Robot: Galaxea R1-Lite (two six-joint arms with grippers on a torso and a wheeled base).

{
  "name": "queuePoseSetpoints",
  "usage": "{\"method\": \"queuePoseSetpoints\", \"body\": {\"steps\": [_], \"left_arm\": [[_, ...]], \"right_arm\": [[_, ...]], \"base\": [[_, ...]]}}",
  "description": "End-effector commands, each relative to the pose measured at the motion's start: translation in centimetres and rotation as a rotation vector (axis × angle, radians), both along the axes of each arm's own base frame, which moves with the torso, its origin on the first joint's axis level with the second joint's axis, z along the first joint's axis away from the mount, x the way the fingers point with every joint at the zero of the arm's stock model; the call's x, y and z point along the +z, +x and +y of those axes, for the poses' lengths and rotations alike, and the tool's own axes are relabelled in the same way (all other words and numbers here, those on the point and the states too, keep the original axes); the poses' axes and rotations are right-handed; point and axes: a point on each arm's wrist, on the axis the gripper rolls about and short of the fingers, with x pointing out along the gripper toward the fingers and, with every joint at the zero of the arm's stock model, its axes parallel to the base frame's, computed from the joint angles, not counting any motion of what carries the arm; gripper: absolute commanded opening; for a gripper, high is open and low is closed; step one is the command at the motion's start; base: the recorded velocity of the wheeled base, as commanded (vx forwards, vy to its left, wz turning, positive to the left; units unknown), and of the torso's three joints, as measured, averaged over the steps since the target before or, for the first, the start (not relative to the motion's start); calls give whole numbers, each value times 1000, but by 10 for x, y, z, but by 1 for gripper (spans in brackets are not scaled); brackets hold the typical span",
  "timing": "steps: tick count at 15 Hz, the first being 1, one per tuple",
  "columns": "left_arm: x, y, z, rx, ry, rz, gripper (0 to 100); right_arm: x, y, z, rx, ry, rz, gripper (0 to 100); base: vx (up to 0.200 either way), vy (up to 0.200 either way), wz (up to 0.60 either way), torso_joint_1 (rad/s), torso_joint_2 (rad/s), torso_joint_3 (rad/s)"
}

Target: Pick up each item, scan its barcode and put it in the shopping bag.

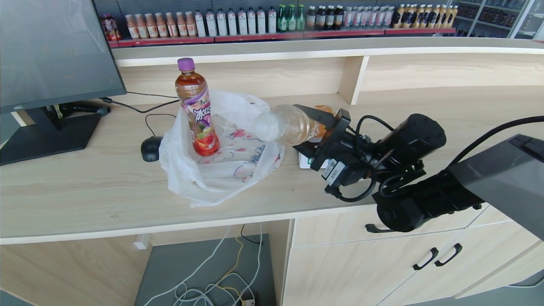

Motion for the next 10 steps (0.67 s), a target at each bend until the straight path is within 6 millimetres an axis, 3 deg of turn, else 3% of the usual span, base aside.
{"method": "queuePoseSetpoints", "body": {"steps": [1,10], "left_arm": [[0,0,0,1,0,-1,100],[0,0,0,1,0,0,100]], "right_arm": [[0,0,1,3,-1,-1,0],[7,-6,5,17,13,-9,0]], "base": [[0,0,0,0,0,0],[0,0,0,0,0,0]]}}
